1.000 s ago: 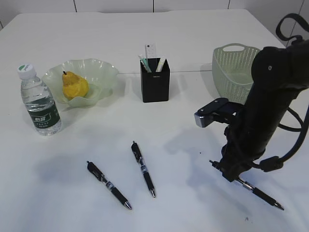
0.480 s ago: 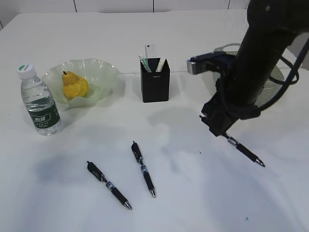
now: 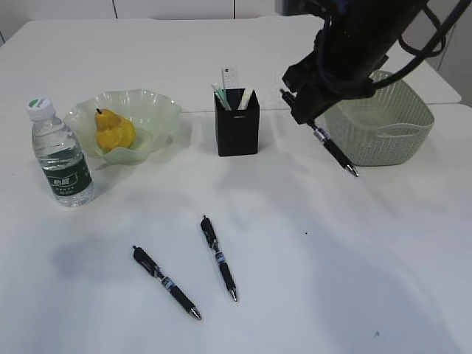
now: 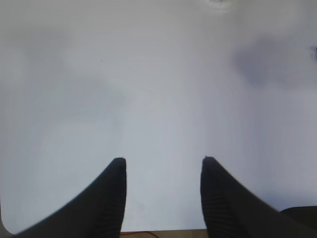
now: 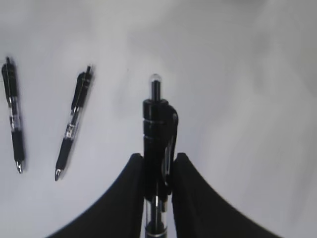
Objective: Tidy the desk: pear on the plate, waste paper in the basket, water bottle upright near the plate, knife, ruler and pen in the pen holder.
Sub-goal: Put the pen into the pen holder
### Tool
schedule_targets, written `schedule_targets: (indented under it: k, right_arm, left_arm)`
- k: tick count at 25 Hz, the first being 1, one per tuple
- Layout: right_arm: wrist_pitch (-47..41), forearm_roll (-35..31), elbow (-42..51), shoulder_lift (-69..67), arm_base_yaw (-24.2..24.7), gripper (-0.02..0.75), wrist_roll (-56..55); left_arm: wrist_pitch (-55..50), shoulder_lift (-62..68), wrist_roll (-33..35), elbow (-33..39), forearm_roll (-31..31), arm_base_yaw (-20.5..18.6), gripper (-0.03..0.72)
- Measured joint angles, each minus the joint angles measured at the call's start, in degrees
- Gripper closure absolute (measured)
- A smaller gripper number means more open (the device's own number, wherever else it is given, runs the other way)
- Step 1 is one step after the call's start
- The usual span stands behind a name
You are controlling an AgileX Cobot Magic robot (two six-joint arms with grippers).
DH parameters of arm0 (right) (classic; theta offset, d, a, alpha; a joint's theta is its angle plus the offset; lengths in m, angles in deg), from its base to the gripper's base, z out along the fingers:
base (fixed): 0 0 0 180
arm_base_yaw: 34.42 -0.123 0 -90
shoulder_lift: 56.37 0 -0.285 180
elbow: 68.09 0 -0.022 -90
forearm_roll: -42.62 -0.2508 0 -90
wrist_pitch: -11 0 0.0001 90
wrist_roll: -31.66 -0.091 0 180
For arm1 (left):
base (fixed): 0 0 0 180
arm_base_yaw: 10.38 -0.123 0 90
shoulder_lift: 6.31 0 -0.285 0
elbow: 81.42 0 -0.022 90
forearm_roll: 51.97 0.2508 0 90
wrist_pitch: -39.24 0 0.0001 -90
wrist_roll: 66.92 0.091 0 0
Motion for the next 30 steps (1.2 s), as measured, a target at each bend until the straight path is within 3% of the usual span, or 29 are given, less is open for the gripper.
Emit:
schedule_targets:
  k: [17,23,30]
  right_arm:
    - [31.53,-5.82,-1.71,-2.67,0.0,0.582,1.95]
    - [36.72,-5.96,-1.71,-6.97,-0.97,0.582,9.85]
    - [50.17,-6.39,-1.71,-9.63,-4.98,0.582,17.67]
  left_arm:
    - [2.12,0.0,0.0,0.0,-0.1,0.0,0.347]
    - [3.28,0.0,0.0,0.0,-0.1,0.0,0.347]
    - [4.24,0.0,0.0,0.0,-0.1,0.0,0.347]
